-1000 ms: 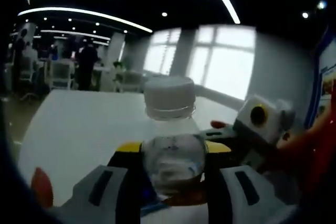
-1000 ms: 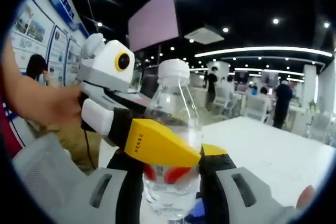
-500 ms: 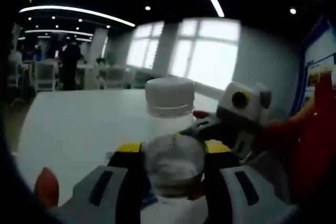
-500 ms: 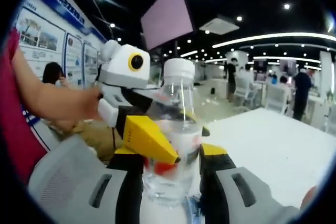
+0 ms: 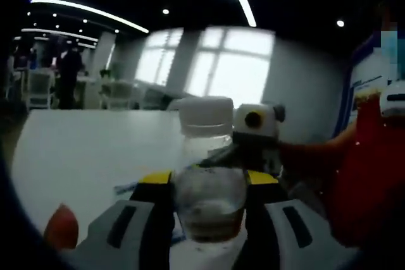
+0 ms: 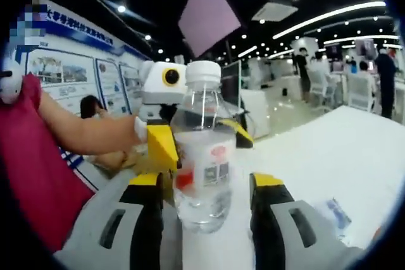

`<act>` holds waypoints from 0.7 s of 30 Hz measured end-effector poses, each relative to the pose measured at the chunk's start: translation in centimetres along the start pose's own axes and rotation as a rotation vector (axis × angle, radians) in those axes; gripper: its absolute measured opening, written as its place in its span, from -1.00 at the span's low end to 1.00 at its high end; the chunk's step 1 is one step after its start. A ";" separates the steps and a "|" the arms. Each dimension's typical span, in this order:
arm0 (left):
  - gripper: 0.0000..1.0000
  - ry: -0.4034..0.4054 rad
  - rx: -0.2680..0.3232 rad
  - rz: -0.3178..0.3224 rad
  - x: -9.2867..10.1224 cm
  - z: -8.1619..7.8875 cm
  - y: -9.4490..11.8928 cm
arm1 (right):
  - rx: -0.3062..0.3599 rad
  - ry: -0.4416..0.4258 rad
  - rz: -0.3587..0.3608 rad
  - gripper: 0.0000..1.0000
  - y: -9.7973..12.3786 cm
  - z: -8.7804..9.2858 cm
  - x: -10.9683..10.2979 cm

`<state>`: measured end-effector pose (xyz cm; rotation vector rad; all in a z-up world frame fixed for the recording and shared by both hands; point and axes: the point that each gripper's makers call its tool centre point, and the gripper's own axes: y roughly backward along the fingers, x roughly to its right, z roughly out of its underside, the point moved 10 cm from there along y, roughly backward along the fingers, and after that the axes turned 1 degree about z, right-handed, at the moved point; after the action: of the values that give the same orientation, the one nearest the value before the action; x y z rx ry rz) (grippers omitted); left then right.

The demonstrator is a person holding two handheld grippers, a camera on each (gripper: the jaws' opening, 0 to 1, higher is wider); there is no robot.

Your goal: Arrange the tabletop items into an orderly group along one side of the table until the central work area is clear of visible clutter.

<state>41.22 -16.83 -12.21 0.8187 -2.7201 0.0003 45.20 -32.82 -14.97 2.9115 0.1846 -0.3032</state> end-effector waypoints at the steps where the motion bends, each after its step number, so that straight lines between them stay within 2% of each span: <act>1: -0.20 -0.006 0.000 0.026 0.2 -0.2 0.1 | 0.001 -0.011 -0.026 0.06 -0.1 -0.1 -0.1; 3: -0.20 -0.020 -0.001 0.059 0.4 -0.5 0.1 | 0.007 -0.021 -0.104 0.06 -0.5 -0.5 -0.5; 5: -0.20 -0.024 -0.010 0.084 0.7 -0.7 0.2 | 0.009 -0.023 -0.143 0.06 -0.8 -0.9 -0.6; 6: -0.20 -0.026 -0.007 0.106 0.9 -0.8 0.2 | -0.002 -0.040 -0.186 0.05 -1.1 -1.1 -0.7; 8: -0.20 -0.021 -0.004 0.131 0.9 -0.9 0.3 | -0.007 -0.032 -0.188 -0.01 -1.4 -1.3 -0.6; 15: -0.20 -0.020 0.015 0.155 0.8 -1.2 0.9 | -0.010 0.014 -0.199 -0.19 -2.4 -1.7 -0.5; 19: -0.20 -0.021 0.019 0.163 0.5 -1.2 1.4 | -0.009 0.019 -0.202 -0.19 -3.1 -1.9 -0.6; 21: -0.19 -0.053 0.015 0.166 0.5 -1.3 1.5 | -0.004 0.054 -0.195 -0.20 -3.4 -1.9 -0.6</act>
<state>40.39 -15.71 -10.70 0.6024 -2.8328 0.0355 44.53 -29.20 -13.64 2.9032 0.4794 -0.2540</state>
